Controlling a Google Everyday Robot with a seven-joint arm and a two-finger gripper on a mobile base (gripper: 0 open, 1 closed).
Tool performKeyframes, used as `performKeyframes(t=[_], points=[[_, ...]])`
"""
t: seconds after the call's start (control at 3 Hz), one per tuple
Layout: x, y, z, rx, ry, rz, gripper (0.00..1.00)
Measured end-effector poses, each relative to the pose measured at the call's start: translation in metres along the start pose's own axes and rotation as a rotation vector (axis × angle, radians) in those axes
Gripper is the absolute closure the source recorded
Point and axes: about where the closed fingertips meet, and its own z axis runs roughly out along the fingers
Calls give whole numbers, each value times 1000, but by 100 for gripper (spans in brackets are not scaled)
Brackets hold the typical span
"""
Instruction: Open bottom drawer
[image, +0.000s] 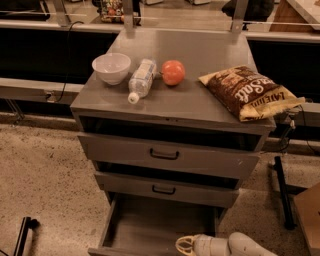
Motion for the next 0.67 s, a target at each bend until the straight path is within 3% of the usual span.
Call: performKeyframes(t=[0.33, 0.67], points=[[-23, -9, -24, 91, -117, -5, 100], [-24, -7, -25, 90, -124, -5, 82]])
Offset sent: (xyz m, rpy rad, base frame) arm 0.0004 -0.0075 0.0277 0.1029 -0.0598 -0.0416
